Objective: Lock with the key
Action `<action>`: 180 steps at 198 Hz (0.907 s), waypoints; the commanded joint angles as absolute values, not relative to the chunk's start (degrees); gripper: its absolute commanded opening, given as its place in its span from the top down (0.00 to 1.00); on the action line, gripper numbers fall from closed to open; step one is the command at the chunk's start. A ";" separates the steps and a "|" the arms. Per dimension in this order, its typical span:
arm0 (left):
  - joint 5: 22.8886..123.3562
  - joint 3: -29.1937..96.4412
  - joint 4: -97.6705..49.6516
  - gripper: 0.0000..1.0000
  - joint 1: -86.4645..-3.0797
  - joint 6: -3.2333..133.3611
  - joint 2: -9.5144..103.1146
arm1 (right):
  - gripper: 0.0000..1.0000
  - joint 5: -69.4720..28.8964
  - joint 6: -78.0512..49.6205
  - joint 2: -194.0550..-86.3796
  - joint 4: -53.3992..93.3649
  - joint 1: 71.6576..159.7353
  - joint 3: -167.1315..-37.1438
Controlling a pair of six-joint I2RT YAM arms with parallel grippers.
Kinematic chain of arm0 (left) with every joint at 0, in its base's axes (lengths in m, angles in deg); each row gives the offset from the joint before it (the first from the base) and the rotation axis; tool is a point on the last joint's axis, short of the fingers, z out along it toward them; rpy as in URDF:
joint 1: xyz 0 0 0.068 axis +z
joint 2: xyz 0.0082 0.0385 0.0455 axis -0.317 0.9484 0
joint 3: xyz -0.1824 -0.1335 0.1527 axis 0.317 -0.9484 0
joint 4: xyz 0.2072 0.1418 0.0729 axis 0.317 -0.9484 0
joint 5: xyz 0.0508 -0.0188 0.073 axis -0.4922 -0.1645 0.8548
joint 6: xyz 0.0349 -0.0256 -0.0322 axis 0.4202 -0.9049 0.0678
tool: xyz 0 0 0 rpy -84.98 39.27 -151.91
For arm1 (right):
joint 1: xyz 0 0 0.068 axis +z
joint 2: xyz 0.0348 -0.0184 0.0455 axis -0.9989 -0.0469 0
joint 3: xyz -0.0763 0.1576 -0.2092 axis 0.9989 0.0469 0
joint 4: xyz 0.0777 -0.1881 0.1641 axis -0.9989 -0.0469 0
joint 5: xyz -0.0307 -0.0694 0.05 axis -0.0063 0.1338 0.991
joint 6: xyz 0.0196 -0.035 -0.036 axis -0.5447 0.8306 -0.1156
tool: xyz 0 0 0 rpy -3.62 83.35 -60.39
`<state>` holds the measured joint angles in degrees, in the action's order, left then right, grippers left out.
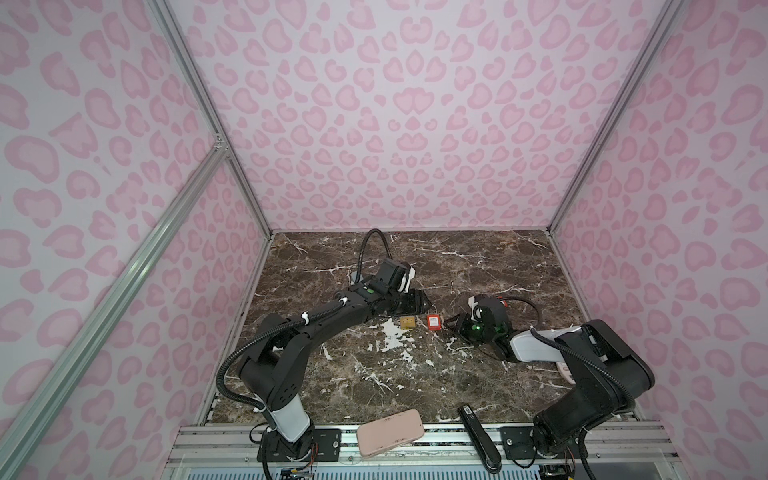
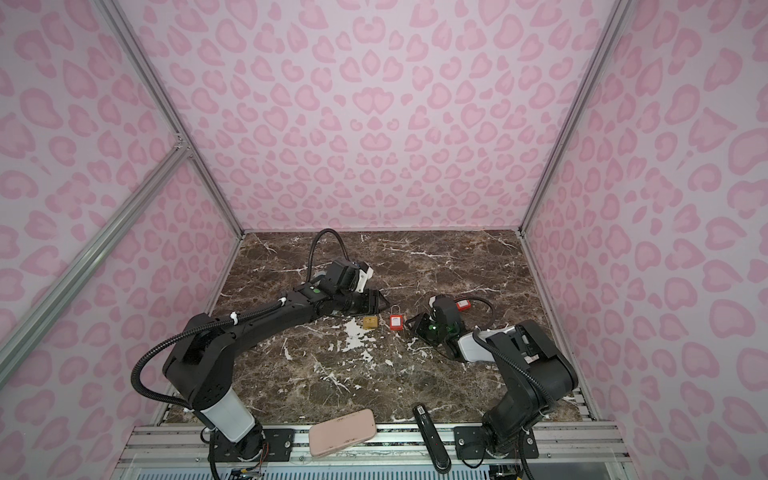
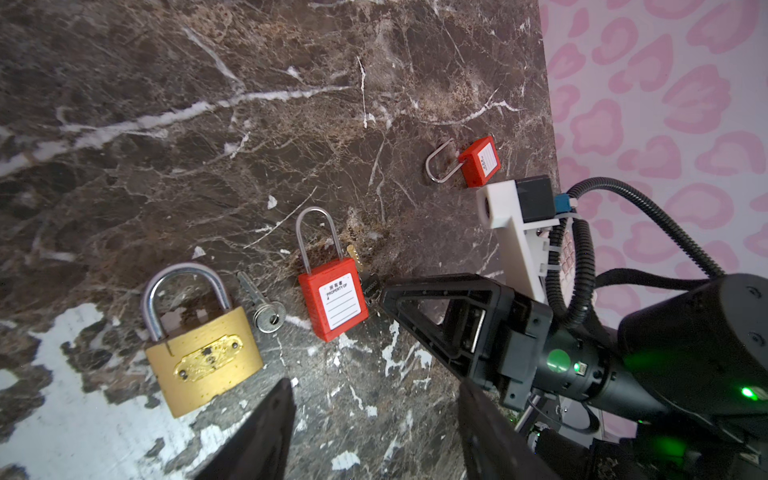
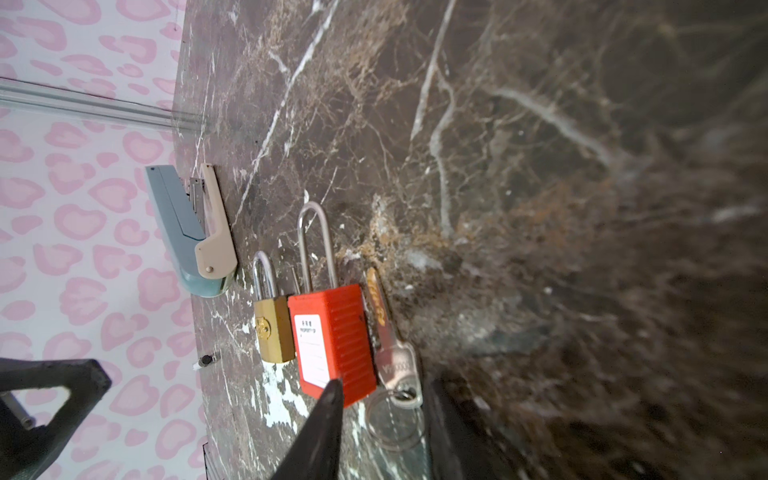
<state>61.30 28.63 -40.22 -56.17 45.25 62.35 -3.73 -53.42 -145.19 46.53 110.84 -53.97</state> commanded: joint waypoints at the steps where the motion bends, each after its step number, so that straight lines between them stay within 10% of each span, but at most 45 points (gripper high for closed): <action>1: 61.49 28.64 -38.70 0.36 -56.19 44.95 62.15 | 0.65 -2.98 -54.19 -145.50 48.58 110.90 -53.53; 180: 60.86 30.17 -38.16 0.36 -57.15 44.85 64.24 | 0.56 -24.85 -21.85 -138.12 2.57 93.60 -76.59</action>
